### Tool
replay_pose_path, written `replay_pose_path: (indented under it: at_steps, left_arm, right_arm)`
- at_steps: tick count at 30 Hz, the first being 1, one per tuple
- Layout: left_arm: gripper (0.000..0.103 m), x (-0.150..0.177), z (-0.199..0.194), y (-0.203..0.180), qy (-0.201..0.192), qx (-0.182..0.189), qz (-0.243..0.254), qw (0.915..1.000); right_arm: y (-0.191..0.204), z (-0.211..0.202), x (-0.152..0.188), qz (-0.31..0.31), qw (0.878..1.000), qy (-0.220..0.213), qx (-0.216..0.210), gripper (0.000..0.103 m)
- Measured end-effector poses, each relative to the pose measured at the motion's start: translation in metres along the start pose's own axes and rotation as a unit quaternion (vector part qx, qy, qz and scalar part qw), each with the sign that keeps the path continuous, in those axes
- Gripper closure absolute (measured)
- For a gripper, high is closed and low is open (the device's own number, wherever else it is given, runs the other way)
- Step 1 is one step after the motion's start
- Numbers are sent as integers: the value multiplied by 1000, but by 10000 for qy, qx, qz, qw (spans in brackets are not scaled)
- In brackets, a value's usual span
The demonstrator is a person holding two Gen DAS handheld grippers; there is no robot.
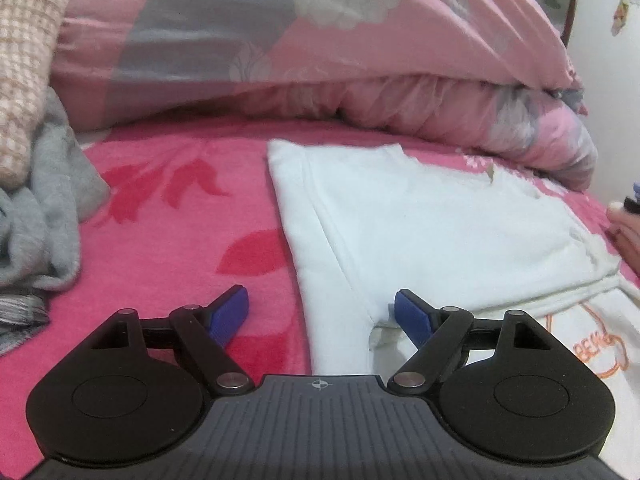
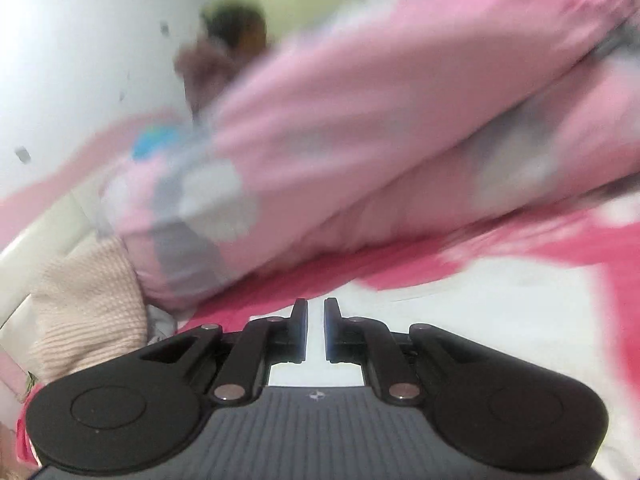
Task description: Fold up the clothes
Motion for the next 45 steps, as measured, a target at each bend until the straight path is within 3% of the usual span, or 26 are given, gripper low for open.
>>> replay_pose_path:
  at_steps: [3,5,9,12,17,22,25,27,28,33,35,37,40,42,45]
  left_arm:
    - [22,-3,-29,-6,-80,-168,166,9997]
    - [22,-3,-55,-13,-95,-268,329,9991]
    - [22,-5,-106,-25,-126,-467,656,9967]
    - [22,-6,-144,-34,-149,-616,900,9939]
    - [21,-8,-208,-50,-179,-859,1302,9876]
    - [22,48,-171,-114,247,-400,1676,9847]
    - [26,95,-130,-164,368,-143,2216,9743]
    - [36,129,-108,-188,695,57,2458,9668]
    - [42,138,-114,-188,678,193,2400,9682]
    - [42,181,-147,-187,590,867,2107,9719]
    - [41,190,-162,-183,558,1060,2146,9693]
    - [35,194,-173,-180,668,1328,2072,9669]
    - [32,200,-178,-183,668,1471,2087,9645]
    - [32,204,-184,-185,733,1383,2128,9645]
    - [31,202,-198,-177,876,1345,2005,9665]
  right_arm:
    - [-17,-130,36,31,9977,-524,424,95]
    - [-26,-185,73,182,9964,-576,590,95]
    - [-47,-219,151,362,9922,-112,1187,95]
    - [-50,-206,190,324,9913,198,1261,95]
    - [-46,-150,208,302,9957,393,780,95]
    - [-26,-57,201,195,9970,745,101,95]
    - [-12,-13,201,-412,9927,991,557,95]
    - [-10,-13,215,-795,9881,1077,763,95]
    - [-11,-20,223,-933,9861,1101,826,95]
    - [-26,-114,276,-1209,9798,1204,1040,95]
    - [-26,-148,290,-1231,9773,1325,1106,95]
    - [-20,-161,283,-1267,9737,1449,1223,94]
    - [0,-143,244,-1327,9807,1011,1016,94]
    - [16,-110,219,-1305,9861,804,642,93]
    - [35,-39,203,-1434,9844,975,287,85]
Point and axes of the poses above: each gripper's, at about its wrist camera, not at the fingertips, and z roughly the way its jaws point, y to its left, x to its underside, the point moved 3 cm from there along z, roughly the way its jaws point, and after that the axes turned 6 degrees about y, right-handed, at the moved point
